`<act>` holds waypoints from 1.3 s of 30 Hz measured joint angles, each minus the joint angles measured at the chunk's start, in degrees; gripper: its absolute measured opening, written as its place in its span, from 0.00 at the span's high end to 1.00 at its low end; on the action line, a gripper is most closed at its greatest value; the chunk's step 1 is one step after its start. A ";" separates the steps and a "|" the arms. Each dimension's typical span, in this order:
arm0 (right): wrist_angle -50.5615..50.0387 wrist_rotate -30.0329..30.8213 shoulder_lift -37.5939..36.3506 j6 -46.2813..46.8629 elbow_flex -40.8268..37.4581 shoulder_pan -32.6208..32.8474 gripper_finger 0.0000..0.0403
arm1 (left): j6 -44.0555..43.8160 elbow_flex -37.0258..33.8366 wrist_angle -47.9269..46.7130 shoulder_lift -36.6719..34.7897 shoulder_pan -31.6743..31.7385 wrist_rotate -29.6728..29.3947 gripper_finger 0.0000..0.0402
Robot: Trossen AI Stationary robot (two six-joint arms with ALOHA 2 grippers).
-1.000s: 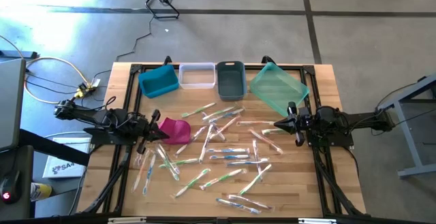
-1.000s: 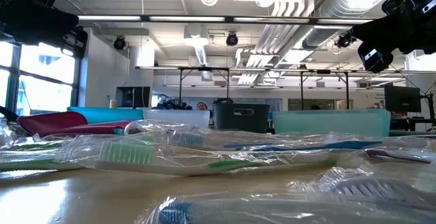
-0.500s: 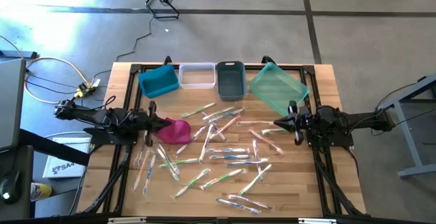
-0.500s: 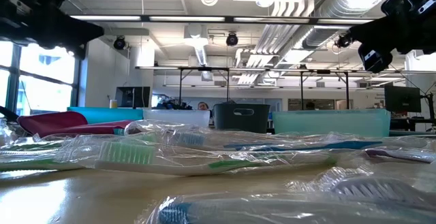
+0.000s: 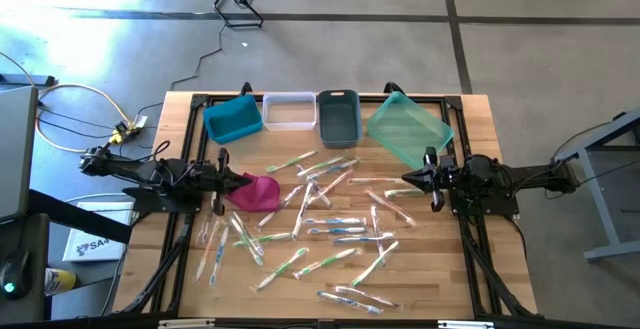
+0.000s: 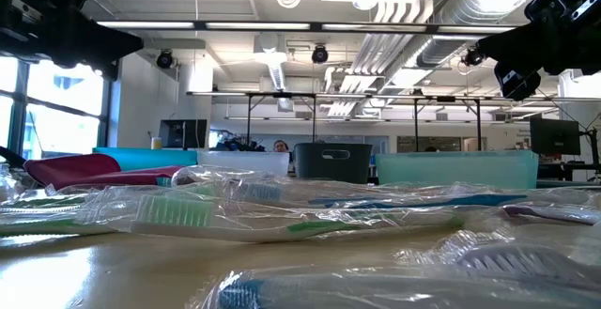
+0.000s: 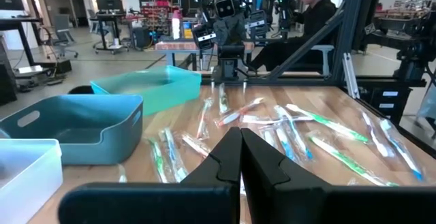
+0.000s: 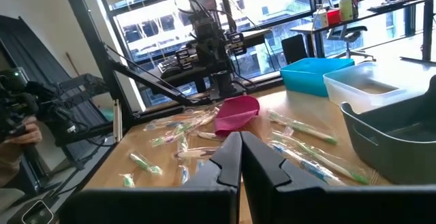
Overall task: Pick & Place Toothbrushes
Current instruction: Put the orange toothbrush into the light blue bin
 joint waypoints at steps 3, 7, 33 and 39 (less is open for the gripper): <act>-0.02 -0.03 -0.01 0.32 0.00 0.00 0.99 | 0.01 0.00 -0.01 0.00 0.00 -0.02 1.00; -0.02 -0.03 -0.02 0.07 0.00 0.00 0.99 | 1.31 0.00 -0.02 0.00 0.00 -0.04 1.00; -0.02 -0.08 0.00 0.04 0.00 0.00 0.99 | 1.25 -0.02 0.00 0.00 -0.02 1.60 1.00; -0.01 -0.12 0.00 0.04 0.00 0.00 0.99 | 1.25 -0.02 0.00 0.00 -0.02 1.62 1.00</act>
